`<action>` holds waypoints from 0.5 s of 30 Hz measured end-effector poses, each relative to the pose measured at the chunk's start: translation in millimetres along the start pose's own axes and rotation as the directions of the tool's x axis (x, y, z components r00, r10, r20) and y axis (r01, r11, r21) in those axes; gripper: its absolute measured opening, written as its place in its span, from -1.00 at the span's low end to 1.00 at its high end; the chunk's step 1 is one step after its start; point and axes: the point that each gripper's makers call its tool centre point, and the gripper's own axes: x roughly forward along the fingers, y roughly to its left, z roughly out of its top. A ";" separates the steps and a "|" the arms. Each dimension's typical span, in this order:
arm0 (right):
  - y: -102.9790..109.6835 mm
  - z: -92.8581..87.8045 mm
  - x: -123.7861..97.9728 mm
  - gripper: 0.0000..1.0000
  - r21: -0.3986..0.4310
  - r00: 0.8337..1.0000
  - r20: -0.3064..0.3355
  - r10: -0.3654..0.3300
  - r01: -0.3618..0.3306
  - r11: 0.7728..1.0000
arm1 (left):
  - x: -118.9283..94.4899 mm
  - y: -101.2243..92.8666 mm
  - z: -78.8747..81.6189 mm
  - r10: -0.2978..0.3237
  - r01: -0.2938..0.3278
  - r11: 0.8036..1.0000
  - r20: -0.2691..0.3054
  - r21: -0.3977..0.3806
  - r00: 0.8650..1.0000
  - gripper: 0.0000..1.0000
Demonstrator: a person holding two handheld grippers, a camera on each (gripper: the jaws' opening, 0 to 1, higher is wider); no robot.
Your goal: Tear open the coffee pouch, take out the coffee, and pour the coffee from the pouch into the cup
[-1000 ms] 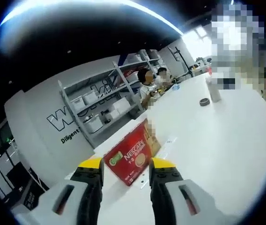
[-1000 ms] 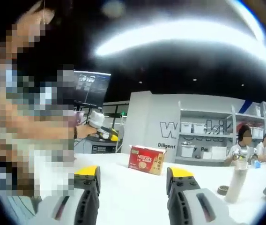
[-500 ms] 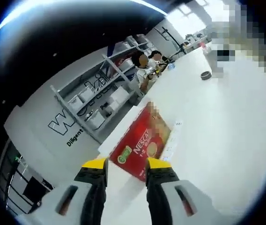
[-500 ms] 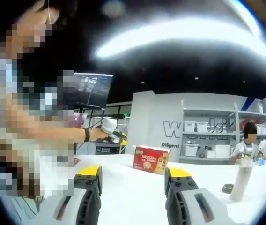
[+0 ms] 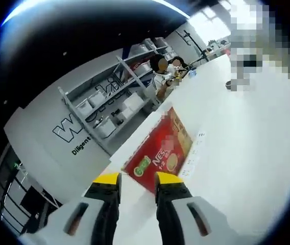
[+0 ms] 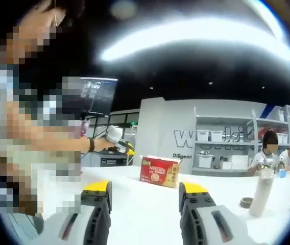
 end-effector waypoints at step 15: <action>-11.5 8.7 20.2 0.06 0.031 1.000 0.004 -0.015 0.015 0.999 | 14.0 7.3 7.1 -0.012 0.012 1.000 -0.003 0.025 1.000 -0.40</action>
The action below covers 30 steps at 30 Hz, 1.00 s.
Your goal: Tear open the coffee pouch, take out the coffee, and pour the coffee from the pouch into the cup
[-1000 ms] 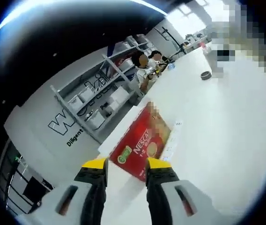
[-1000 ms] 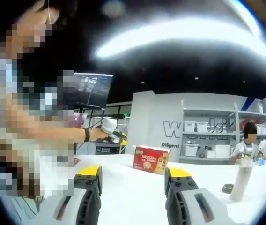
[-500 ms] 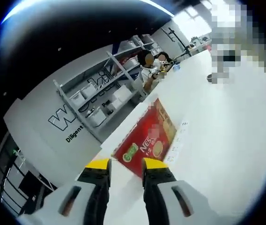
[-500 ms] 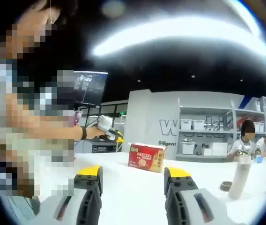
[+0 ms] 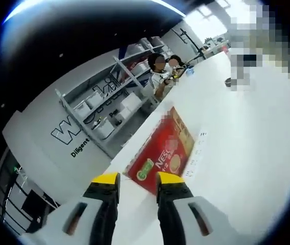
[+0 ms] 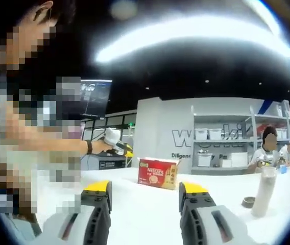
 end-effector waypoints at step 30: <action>-14.1 14.6 20.7 0.06 0.020 1.000 -0.009 -0.026 0.026 0.999 | 19.3 26.3 9.0 -0.018 0.018 1.000 0.003 -0.015 1.000 -0.36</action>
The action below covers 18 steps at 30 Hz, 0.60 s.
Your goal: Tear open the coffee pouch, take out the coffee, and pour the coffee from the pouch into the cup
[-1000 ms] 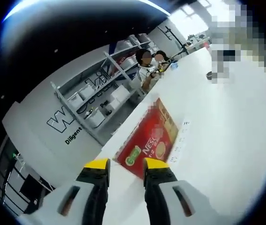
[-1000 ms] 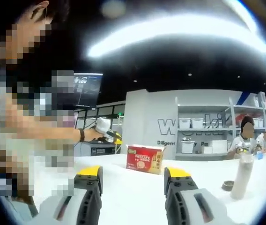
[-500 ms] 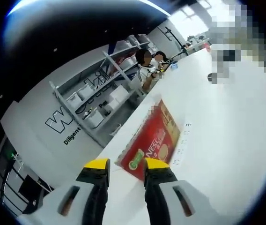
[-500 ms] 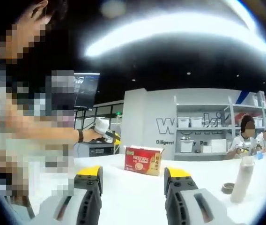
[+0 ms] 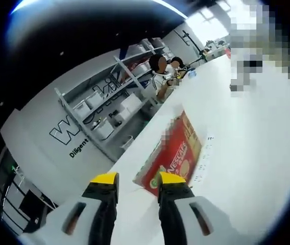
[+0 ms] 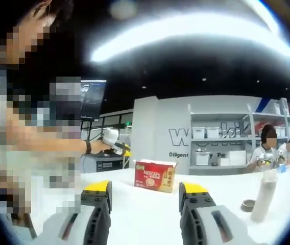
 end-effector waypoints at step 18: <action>-7.6 -10.7 -17.8 0.05 0.020 0.999 -0.020 -0.042 0.042 0.999 | 47.1 -18.6 -19.2 -0.102 0.102 0.995 -0.076 0.006 0.992 -0.33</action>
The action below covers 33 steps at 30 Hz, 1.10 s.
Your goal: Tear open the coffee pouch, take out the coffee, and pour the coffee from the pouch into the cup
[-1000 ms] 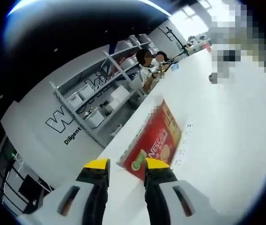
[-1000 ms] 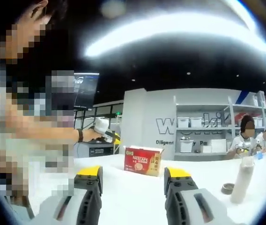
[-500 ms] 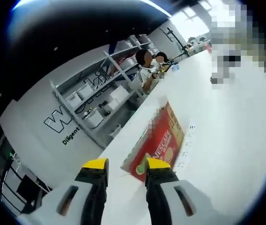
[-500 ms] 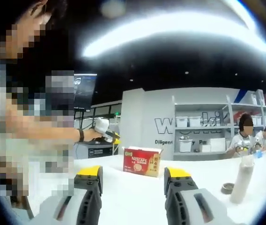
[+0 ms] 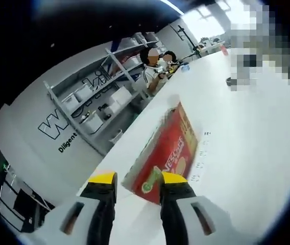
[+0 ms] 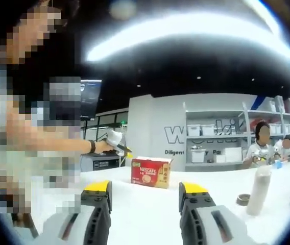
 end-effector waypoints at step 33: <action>-9.0 -20.8 4.7 0.05 0.023 0.999 -0.030 -0.029 0.029 0.999 | 39.6 -13.8 -12.9 -0.153 0.191 0.938 -0.149 0.288 0.977 -0.83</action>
